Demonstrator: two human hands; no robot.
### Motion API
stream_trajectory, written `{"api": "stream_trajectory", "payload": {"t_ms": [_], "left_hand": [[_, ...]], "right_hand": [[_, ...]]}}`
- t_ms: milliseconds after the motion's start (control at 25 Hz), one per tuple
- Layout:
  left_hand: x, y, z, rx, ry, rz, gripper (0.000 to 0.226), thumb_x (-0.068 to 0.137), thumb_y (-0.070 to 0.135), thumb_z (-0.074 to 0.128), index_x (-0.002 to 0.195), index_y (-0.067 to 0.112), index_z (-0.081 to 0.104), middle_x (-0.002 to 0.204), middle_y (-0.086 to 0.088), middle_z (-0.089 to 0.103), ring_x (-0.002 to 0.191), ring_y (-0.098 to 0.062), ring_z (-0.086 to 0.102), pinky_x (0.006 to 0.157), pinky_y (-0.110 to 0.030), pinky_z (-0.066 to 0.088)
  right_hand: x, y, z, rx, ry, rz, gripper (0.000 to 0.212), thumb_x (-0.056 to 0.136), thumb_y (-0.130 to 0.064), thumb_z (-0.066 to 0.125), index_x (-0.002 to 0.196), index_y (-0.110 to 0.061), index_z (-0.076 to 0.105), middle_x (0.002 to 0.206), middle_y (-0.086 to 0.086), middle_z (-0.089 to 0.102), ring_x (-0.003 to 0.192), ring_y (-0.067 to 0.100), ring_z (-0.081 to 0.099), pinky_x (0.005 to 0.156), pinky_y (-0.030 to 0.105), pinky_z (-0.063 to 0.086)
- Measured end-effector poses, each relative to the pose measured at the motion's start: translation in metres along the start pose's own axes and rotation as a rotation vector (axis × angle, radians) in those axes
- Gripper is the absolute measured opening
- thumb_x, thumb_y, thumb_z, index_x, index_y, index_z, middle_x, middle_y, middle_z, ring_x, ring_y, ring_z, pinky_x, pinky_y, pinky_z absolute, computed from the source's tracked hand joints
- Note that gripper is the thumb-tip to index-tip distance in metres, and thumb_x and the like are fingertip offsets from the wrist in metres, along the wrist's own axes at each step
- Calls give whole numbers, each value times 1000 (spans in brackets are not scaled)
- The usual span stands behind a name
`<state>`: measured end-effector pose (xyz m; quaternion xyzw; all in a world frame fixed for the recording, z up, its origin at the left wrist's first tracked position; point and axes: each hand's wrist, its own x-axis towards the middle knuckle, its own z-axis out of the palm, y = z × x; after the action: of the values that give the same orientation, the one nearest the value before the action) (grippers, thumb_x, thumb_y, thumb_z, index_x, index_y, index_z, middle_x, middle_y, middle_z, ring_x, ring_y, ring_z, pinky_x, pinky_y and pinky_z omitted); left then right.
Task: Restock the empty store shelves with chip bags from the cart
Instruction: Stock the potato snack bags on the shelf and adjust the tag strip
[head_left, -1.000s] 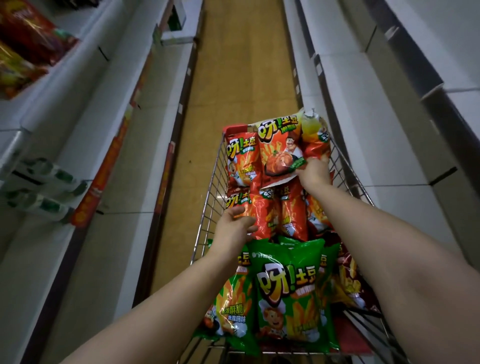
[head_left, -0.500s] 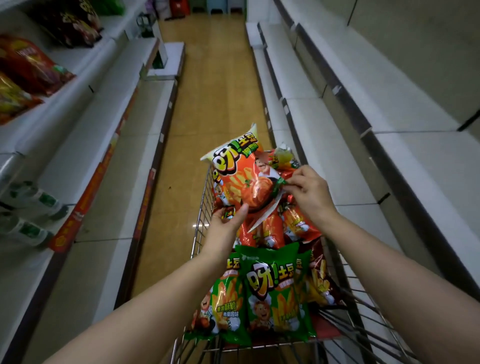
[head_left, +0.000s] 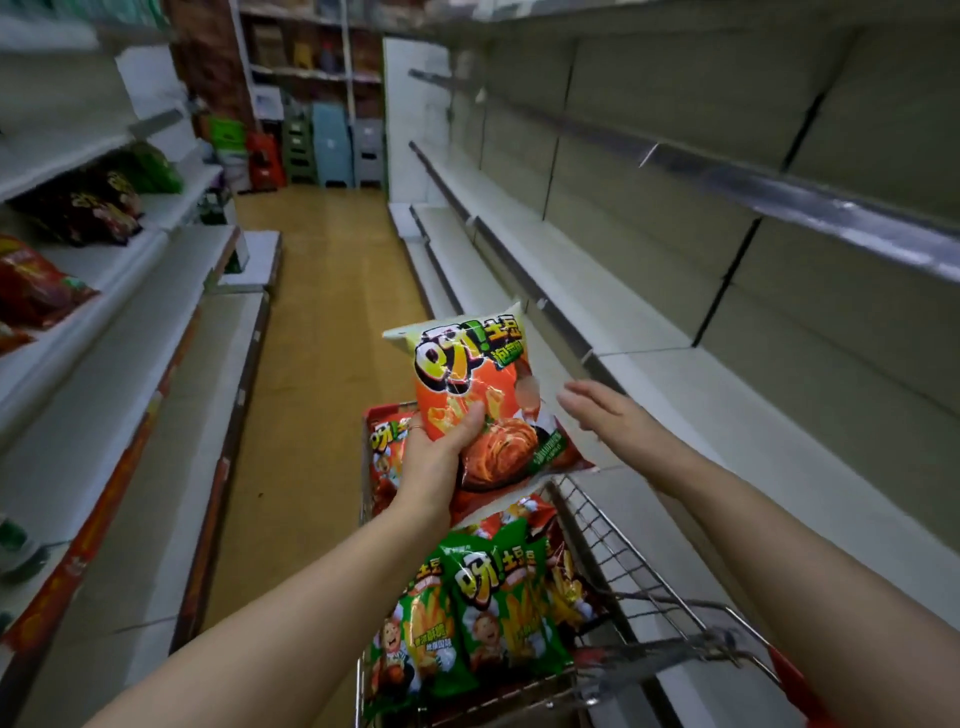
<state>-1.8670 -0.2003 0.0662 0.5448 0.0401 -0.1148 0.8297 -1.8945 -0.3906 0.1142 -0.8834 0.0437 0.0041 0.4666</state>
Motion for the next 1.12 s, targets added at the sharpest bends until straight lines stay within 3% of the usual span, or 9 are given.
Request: {"api": "stream_trajectory", "payload": {"t_ms": [120, 200, 280, 360, 400, 560, 760, 1000, 1120], "left_hand": [[-30, 22, 25, -1, -151, 81, 41, 78, 20, 73, 112, 25, 52, 103, -1, 69, 88, -18, 70, 70, -30, 58], [-52, 37, 47, -6, -264, 115, 41, 77, 14, 71, 113, 23, 53, 100, -1, 71, 83, -16, 71, 64, -25, 57], [-69, 49, 68, 1, -370, 142, 54, 69, 20, 73, 120, 22, 53, 104, -2, 71, 88, -18, 71, 67, -27, 57], [-88, 61, 91, -9, -458, 157, 54, 68, 22, 73, 118, 25, 53, 105, 0, 71, 89, -18, 71, 66, -27, 57], [-97, 65, 102, -14, -493, 164, 50, 70, 20, 72, 116, 26, 53, 103, 1, 71, 87, -17, 71, 64, -26, 58], [-141, 76, 148, -21, -635, 164, 52, 68, 19, 71, 117, 21, 55, 99, -1, 73, 87, -21, 72, 65, -31, 58], [-220, 68, 233, 60, -901, -7, 68, 61, 28, 76, 122, 12, 53, 101, -11, 73, 85, -29, 72, 68, -39, 58], [-354, 42, 339, 312, -1240, -243, 51, 70, 40, 71, 109, 8, 67, 98, -14, 73, 88, -32, 71, 83, -48, 56], [-417, 21, 380, 404, -1312, -249, 46, 73, 41, 72, 105, 8, 68, 93, -13, 74, 79, -29, 72, 76, -45, 58]], "right_hand": [[-26, -28, -8, 134, -24, 14, 90, 69, -80, 49, 142, -31, 30, 136, -6, 51, 120, 18, 53, 103, 44, 41], [-50, -42, -19, 260, 79, -31, 82, 66, -79, 54, 134, -35, 39, 122, -7, 62, 109, 17, 62, 97, 44, 47], [-77, -57, -37, 305, 240, -84, 60, 74, -67, 58, 122, -33, 47, 113, -6, 66, 101, 15, 66, 93, 43, 50], [-106, -69, -57, 293, 358, -149, 30, 85, -49, 57, 111, -34, 50, 106, -6, 68, 94, 13, 68, 85, 33, 55], [-122, -76, -66, 267, 403, -183, 25, 87, -44, 56, 109, -34, 50, 103, -9, 68, 91, 8, 68, 80, 26, 56], [-185, -92, -101, 108, 625, -230, 31, 84, -47, 53, 111, -32, 51, 96, -21, 64, 83, -9, 63, 77, 13, 51], [-297, -74, -166, 13, 949, -75, 59, 74, -70, 50, 101, -20, 64, 96, -5, 71, 93, 14, 66, 89, 39, 51], [-474, -43, -240, 55, 1168, 191, 45, 83, -56, 55, 82, -12, 64, 87, 7, 72, 88, 28, 67, 85, 46, 52], [-544, -24, -259, 27, 1273, 233, 56, 79, -60, 51, 82, -6, 65, 88, 14, 71, 91, 37, 65, 87, 54, 49]]}}
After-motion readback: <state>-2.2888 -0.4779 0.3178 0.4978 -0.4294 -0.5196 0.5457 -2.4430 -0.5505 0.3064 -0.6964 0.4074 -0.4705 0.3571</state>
